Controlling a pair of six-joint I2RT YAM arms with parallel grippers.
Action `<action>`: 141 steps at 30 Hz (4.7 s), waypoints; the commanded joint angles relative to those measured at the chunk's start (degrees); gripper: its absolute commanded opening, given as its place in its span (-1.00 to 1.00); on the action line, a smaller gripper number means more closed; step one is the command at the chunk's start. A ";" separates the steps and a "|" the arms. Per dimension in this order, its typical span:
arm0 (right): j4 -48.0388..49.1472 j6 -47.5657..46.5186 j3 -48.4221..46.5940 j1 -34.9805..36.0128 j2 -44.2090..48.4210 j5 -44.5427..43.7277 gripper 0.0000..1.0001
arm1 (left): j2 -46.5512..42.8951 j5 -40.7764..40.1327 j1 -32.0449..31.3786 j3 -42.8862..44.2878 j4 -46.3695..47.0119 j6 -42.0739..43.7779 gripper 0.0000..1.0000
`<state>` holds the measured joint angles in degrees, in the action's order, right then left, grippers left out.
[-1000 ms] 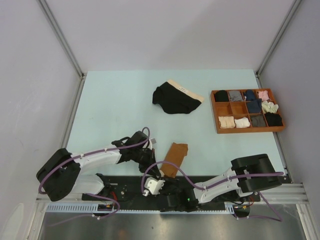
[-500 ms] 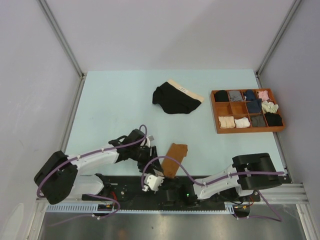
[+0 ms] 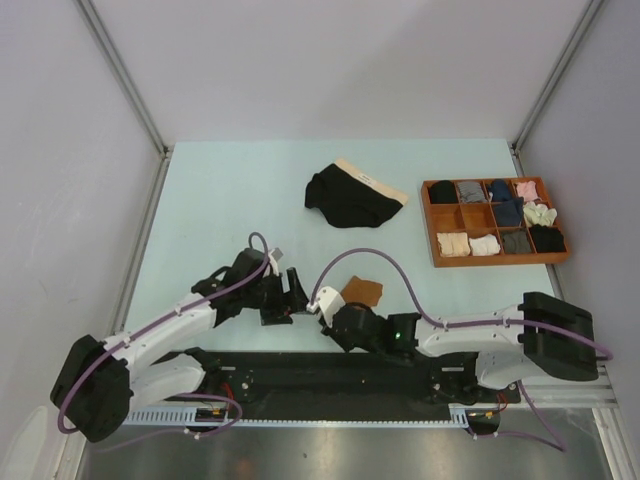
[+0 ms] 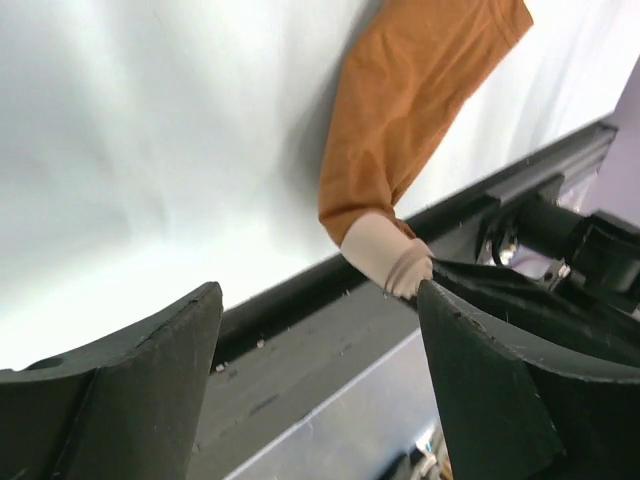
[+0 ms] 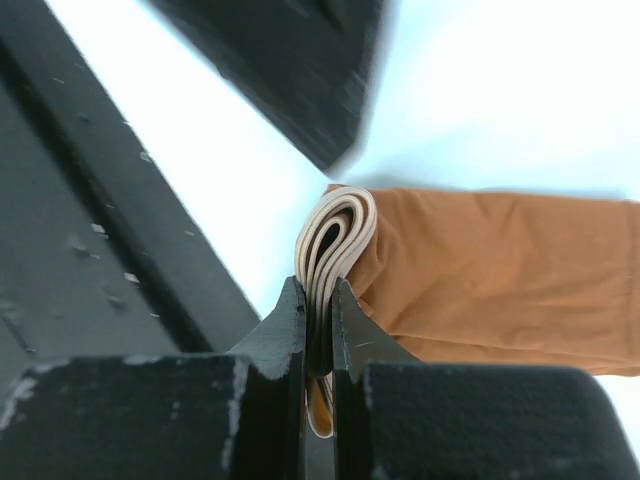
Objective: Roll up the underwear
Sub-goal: Roll the underwear to the center of the board.
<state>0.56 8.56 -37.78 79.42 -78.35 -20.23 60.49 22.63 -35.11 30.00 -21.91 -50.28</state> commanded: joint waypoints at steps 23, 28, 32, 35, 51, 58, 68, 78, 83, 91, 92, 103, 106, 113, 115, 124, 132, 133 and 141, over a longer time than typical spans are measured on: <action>7.97 2.78 4.21 -29.84 -4.26 37.18 -1.00 | 0.76 -12.87 -5.23 -5.04 26.56 10.47 0.47; 9.11 2.78 4.29 -34.68 -7.17 41.23 -1.00 | 9.27 -12.97 -5.75 -2.32 30.26 12.57 0.45; 9.29 2.96 4.03 -36.09 -9.01 42.02 -1.00 | 14.21 -11.56 -6.63 0.14 33.15 13.63 0.43; 8.85 3.13 4.12 -36.88 -9.81 42.29 -1.00 | 17.37 -11.21 -7.16 1.37 34.74 14.24 0.41; 6.30 3.75 4.03 -39.69 -9.54 41.15 -0.99 | 25.46 -5.06 -10.06 -0.03 44.41 14.34 0.11; 4.54 4.01 4.03 -39.78 -7.18 39.39 -0.34 | 30.82 -7.42 -12.96 2.26 42.13 14.16 -0.10; -4.24 3.31 3.94 -37.68 7.31 27.55 0.25 | 31.97 -9.98 -13.14 3.49 38.17 13.54 -0.25; -2.85 5.24 3.77 -30.47 9.45 27.34 -0.49 | 32.59 -9.71 -13.49 5.16 36.85 13.81 -0.25; -1.35 6.03 3.68 -29.58 4.88 28.22 -0.64 | 32.76 -9.89 -13.49 5.60 36.41 13.72 -0.25; -4.51 6.39 3.68 -30.64 1.97 21.56 -0.73 | 32.15 -9.98 -13.49 6.39 35.71 13.98 -0.13; -4.69 6.47 3.77 -30.90 1.80 20.33 -0.73 | 31.71 -9.89 -13.49 6.48 35.71 14.07 0.00; -2.05 4.19 4.12 -32.04 -4.44 20.41 -0.75 | 30.75 -14.53 -13.40 6.83 33.00 13.02 0.29; -1.87 4.54 4.12 -32.31 -4.53 20.32 -0.75 | 28.38 -18.14 -13.14 5.60 32.28 12.49 0.29; -3.19 5.24 4.03 -32.66 -3.57 20.32 -0.75 | 26.08 -18.60 -12.09 4.28 32.89 12.84 0.30; -3.90 5.33 4.03 -32.66 -2.95 19.27 -0.75 | 26.35 -16.93 -11.47 3.58 35.52 11.88 0.30; -4.78 5.68 4.12 -32.75 -2.25 18.21 -0.76 | 33.11 -9.54 -11.38 2.70 44.23 9.33 0.18; -4.51 5.24 4.03 -32.66 -0.93 18.73 -0.74 | 35.57 -5.50 -12.43 1.55 49.58 7.57 -0.20; -4.60 5.15 4.12 -32.57 -0.50 18.65 -0.72 | 35.92 -5.06 -12.61 1.55 50.29 7.31 -0.41; -11.44 3.31 1.75 -28.89 11.70 14.44 0.01 | 34.44 -4.44 -12.61 7.34 32.08 10.54 -0.99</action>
<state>-5.76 13.72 -34.22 47.92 -74.24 -1.37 95.90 16.51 -46.98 34.02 25.76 -42.89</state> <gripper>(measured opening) 0.430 0.040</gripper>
